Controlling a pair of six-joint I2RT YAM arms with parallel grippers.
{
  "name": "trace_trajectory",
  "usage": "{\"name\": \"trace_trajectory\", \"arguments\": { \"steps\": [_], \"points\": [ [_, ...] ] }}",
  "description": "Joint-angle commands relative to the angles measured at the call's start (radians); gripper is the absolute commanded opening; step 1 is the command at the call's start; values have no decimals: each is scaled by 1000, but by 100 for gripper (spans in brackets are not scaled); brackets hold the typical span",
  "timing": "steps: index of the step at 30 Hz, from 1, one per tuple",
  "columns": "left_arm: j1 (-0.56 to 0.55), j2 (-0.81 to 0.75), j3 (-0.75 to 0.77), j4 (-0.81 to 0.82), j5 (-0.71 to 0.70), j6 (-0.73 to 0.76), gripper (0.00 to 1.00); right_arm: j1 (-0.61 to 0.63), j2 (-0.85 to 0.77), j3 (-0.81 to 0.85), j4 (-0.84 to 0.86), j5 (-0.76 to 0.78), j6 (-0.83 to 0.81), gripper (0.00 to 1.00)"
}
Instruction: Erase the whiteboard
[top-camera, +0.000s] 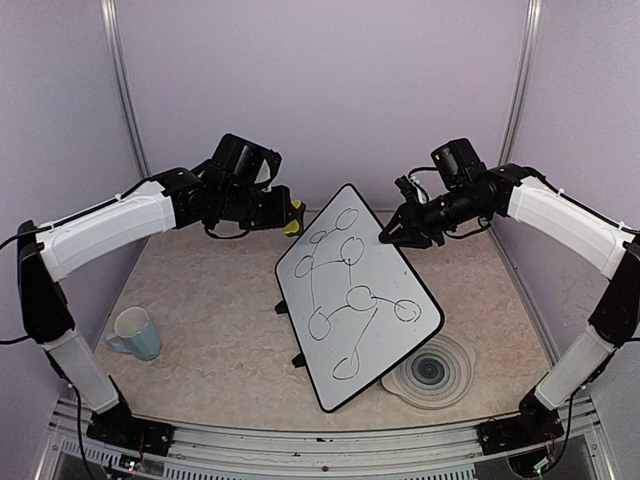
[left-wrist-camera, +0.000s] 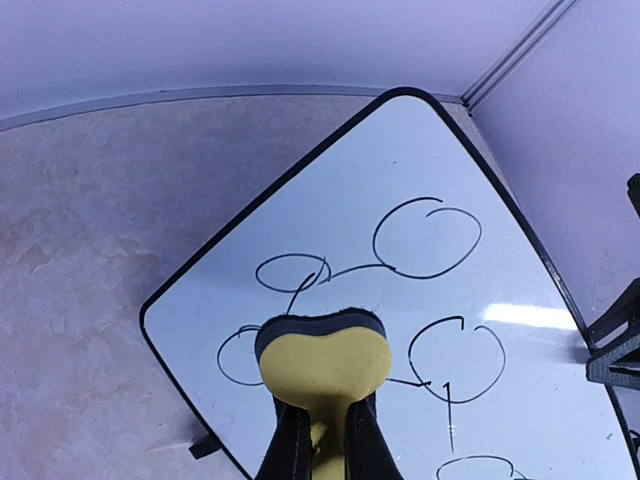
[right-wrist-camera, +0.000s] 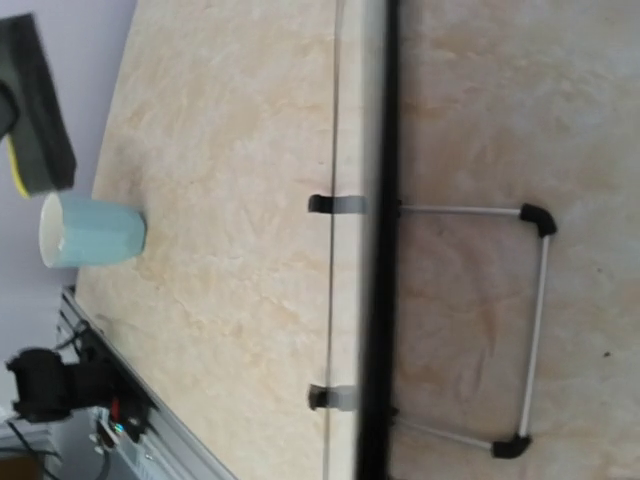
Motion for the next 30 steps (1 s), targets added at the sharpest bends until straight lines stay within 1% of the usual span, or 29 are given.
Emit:
{"name": "trace_trajectory", "arguments": {
  "steps": [1, 4, 9, 13, 15, 20, 24, 27, 30],
  "points": [
    [15, 86, 79, 44, 86, 65, 0, -7, 31, 20, -2, -11, -10, 19],
    [21, 132, 123, 77, 150, 71, 0, -7, 54, 19, 33, -60, 0, 11],
    [26, 227, 231, 71, 195, 65, 0, -1, 96, 40, 71, -115, 4, 0],
    [25, 297, 311, 75, 236, 42, 0, 19, 139, 91, 58, -139, -4, 0],
    [21, 323, 332, 79, 235, 33, 0, 28, 146, 101, 60, -138, 1, 0],
    [9, 364, 345, 121, 230, 0, 0, 32, 154, 106, 67, -129, 14, 0],
    [-21, 391, 349, 136, 193, 5, 0, 32, 156, 106, 74, -123, 19, 0],
    [-20, 413, 349, 138, 185, -10, 0, 32, 154, 105, 77, -121, 13, 0],
    [-2, 426, 342, 115, 147, -30, 0, 32, 153, 106, 74, -110, -3, 0]
  ]
}}
